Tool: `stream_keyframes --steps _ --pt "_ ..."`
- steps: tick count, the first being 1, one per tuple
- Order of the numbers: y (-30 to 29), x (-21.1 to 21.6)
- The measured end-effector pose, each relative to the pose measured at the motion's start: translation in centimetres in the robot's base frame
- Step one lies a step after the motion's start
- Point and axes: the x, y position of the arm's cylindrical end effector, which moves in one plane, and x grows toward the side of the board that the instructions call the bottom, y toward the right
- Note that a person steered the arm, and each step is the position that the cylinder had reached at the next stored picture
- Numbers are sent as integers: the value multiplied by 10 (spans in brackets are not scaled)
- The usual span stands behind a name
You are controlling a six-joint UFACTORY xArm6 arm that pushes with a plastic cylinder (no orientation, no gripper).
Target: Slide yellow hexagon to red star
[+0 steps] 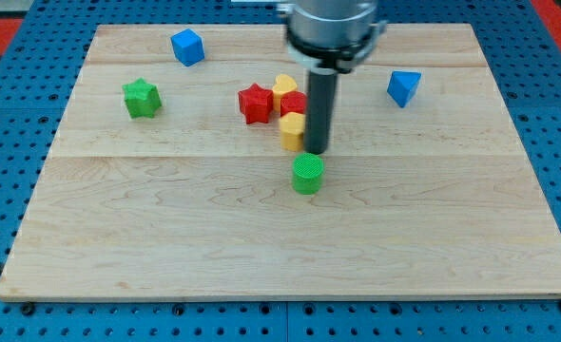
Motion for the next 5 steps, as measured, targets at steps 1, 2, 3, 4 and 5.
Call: stream_keyframes --steps 1,2,3,4,5 --pt "8 4" --pt "-8 -13" --pt "-22 -20" --pt "-20 -15" --pt "-20 -15"
